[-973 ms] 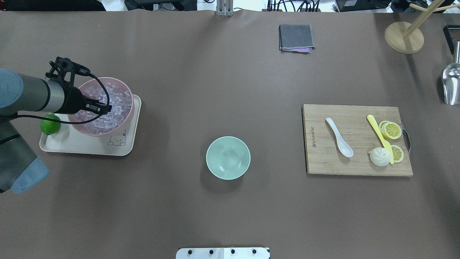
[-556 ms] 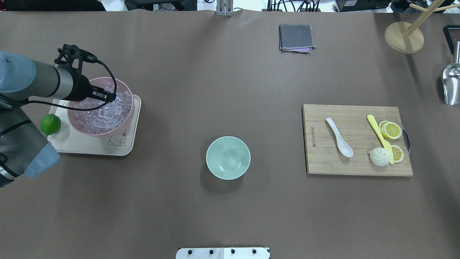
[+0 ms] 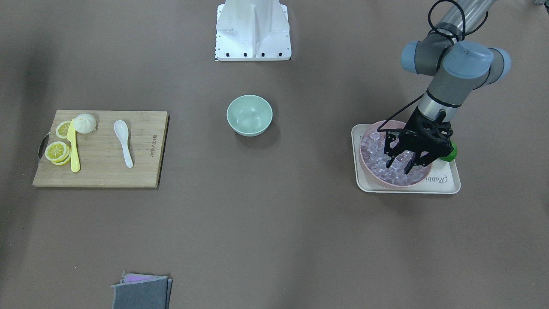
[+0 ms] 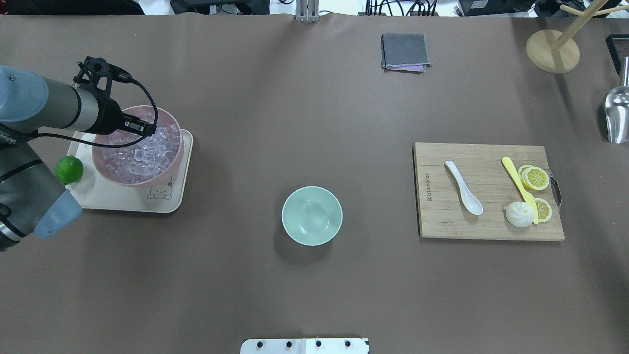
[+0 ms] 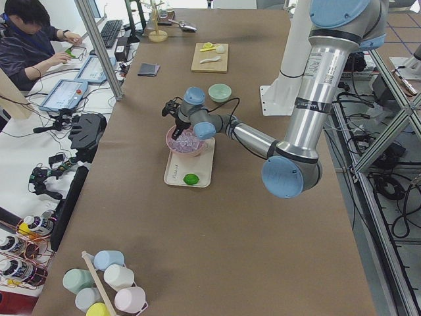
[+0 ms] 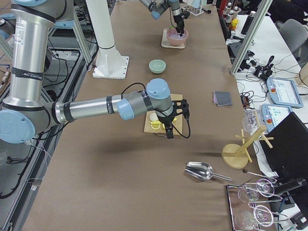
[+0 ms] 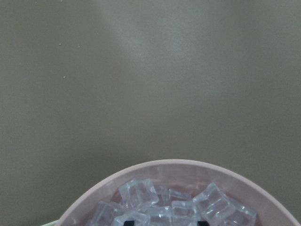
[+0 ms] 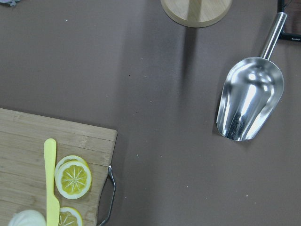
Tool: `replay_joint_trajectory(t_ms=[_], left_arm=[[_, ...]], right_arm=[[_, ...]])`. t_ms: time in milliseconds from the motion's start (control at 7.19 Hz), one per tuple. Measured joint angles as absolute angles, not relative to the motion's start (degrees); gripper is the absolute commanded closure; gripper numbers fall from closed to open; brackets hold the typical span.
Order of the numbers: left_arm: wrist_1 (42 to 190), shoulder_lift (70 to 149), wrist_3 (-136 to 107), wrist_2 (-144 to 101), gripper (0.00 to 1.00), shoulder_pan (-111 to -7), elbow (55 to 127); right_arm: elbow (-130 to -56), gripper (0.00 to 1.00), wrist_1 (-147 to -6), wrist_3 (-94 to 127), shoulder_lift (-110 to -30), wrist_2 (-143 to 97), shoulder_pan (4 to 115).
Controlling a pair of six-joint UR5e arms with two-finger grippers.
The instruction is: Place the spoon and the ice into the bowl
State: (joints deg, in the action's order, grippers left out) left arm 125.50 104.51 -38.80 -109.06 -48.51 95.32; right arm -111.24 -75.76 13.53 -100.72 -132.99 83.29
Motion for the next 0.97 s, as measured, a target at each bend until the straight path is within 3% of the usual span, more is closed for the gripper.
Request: replay_joint_trajectory(t_ms=[973], left_arm=[[125.6, 104.36, -39.55, -109.02, 0.49, -47.79, 95.28]], right_arm=[[-111.18, 0.0, -75.71, 13.54, -101.05, -132.98, 82.98]])
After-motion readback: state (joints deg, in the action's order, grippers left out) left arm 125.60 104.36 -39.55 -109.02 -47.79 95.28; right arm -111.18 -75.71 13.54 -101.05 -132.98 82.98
